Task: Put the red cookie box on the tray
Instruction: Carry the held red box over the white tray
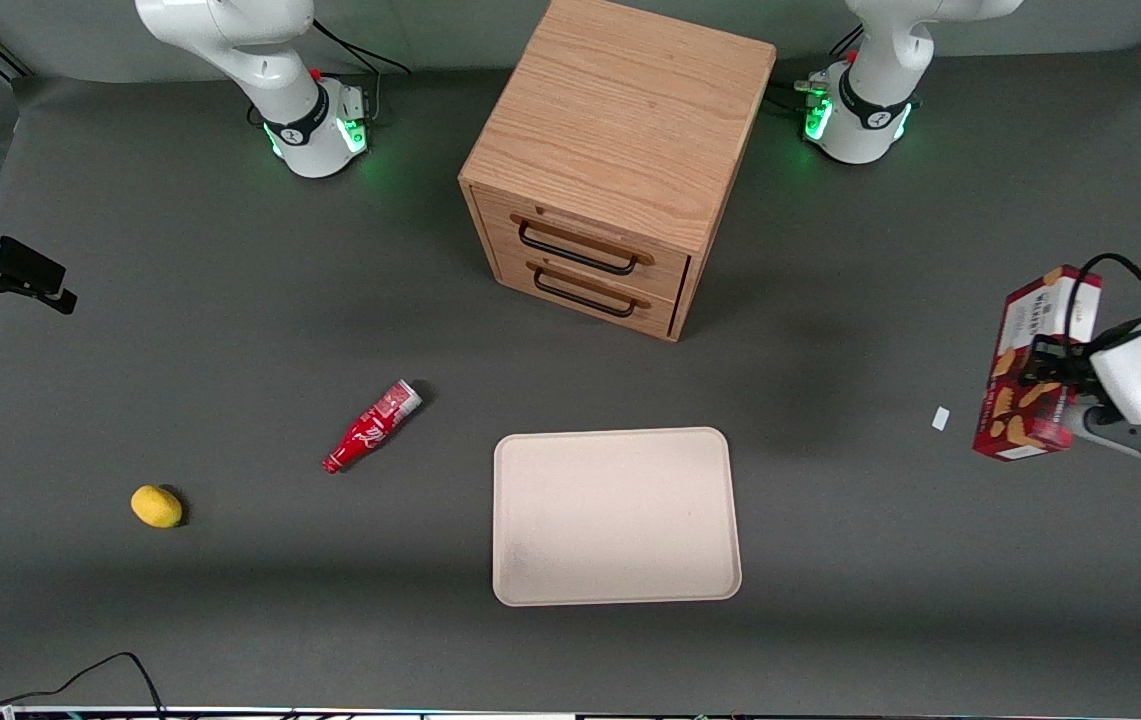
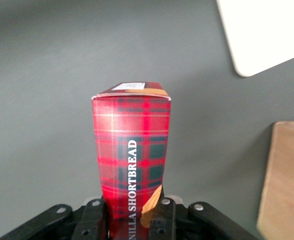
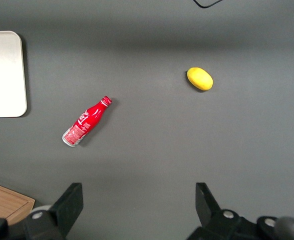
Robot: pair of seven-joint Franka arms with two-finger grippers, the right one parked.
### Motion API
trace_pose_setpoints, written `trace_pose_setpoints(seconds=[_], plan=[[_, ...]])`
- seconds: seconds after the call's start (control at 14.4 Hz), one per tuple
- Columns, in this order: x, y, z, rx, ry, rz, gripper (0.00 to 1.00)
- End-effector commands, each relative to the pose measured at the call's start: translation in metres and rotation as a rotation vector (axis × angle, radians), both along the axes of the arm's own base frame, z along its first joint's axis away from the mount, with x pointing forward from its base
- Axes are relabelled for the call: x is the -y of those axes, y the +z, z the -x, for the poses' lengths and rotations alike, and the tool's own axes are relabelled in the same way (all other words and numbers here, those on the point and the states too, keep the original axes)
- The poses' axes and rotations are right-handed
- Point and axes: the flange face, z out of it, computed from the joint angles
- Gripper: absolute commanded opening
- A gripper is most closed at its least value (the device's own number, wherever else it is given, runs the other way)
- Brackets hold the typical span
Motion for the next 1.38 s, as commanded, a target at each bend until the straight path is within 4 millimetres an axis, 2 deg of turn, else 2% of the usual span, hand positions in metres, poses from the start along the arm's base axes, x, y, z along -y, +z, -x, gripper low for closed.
trace_pose_setpoints(seconds=[0.0,0.21,0.42,0.62,0.69,0.83,1.11,1.25,1.32], plan=[[0.089,0.005,-0.013,0.015,0.113,0.018,0.14],[0.169,-0.024,-0.039,0.035,0.242,0.067,0.14],[0.237,-0.075,-0.056,0.114,0.285,0.075,0.14],[0.278,-0.137,-0.069,0.178,0.347,0.047,0.14],[0.286,-0.156,-0.072,0.191,0.356,0.027,0.15],[0.297,-0.183,-0.072,0.197,0.349,0.006,0.15],[0.302,-0.223,-0.075,0.2,0.377,0.009,0.17],[0.294,-0.239,-0.081,0.222,0.382,-0.01,0.18],[0.297,-0.245,-0.08,0.228,0.37,-0.024,0.2]])
